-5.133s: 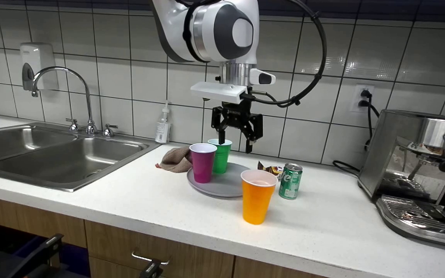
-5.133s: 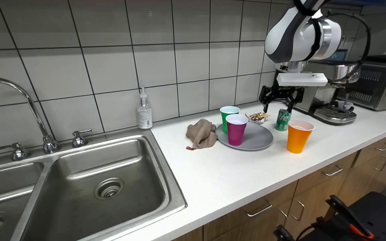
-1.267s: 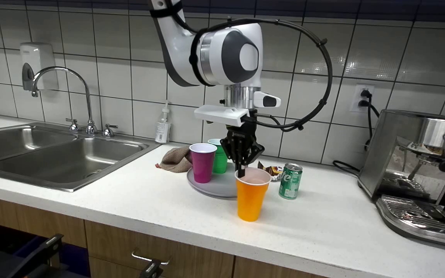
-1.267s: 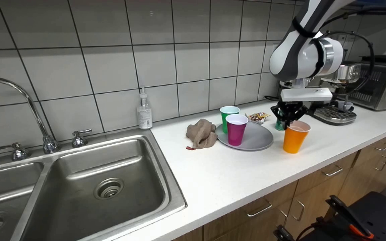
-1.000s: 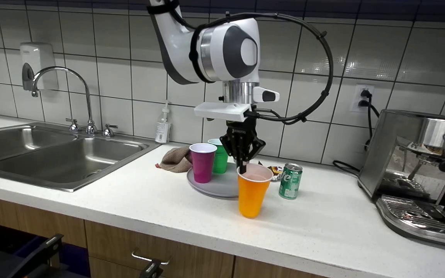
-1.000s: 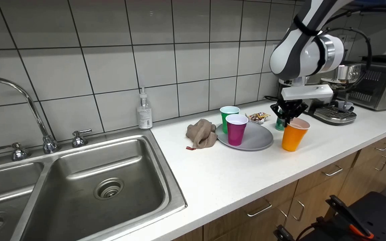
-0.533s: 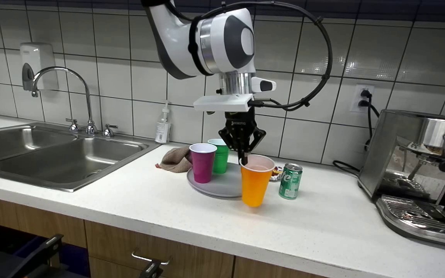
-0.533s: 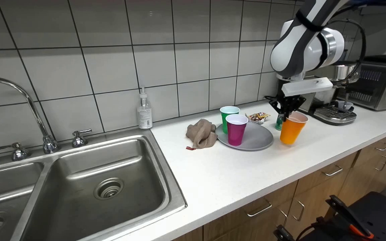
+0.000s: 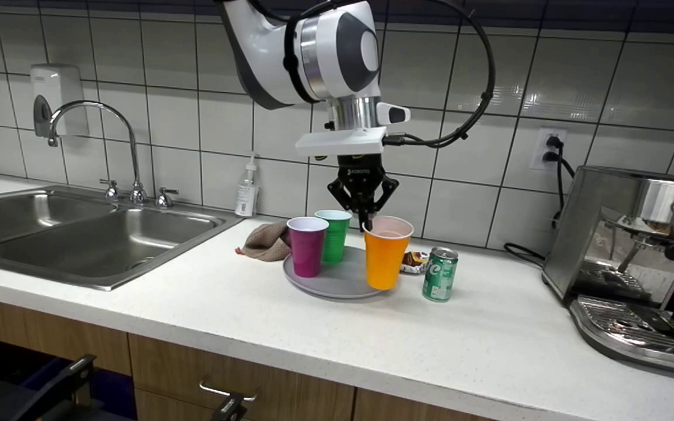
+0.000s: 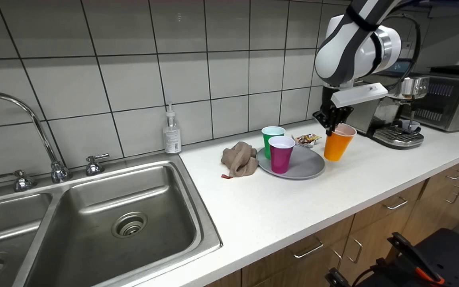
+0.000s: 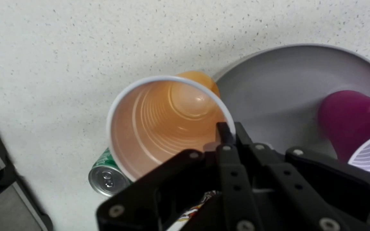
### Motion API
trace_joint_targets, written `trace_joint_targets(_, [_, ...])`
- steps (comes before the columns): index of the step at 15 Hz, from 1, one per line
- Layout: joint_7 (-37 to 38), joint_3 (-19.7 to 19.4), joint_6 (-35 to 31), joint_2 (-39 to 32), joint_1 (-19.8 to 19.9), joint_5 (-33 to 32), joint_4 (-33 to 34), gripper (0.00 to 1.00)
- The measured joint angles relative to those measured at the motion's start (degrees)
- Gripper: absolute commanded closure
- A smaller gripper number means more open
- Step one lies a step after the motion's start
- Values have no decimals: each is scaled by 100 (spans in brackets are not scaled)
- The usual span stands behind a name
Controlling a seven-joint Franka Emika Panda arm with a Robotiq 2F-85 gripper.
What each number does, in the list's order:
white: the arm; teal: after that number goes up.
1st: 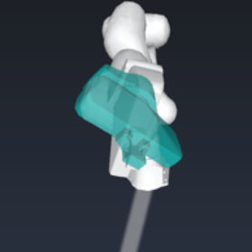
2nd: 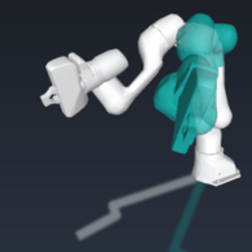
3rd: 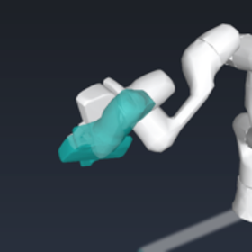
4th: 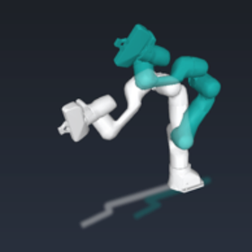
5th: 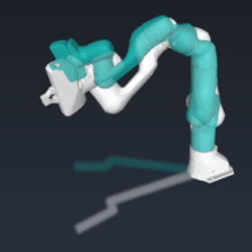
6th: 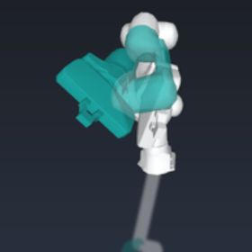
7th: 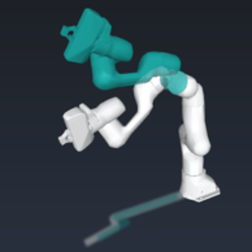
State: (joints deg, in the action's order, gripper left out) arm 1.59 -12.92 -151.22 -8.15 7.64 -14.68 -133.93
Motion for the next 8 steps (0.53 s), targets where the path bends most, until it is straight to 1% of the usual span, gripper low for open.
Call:
trace_joint_targets(4, [-544, 87, -8, -11, 2, 68, 104, 99])
trace_joint_targets(8, [-1414, 165, -168, -70, 44, 386, 128, 99])
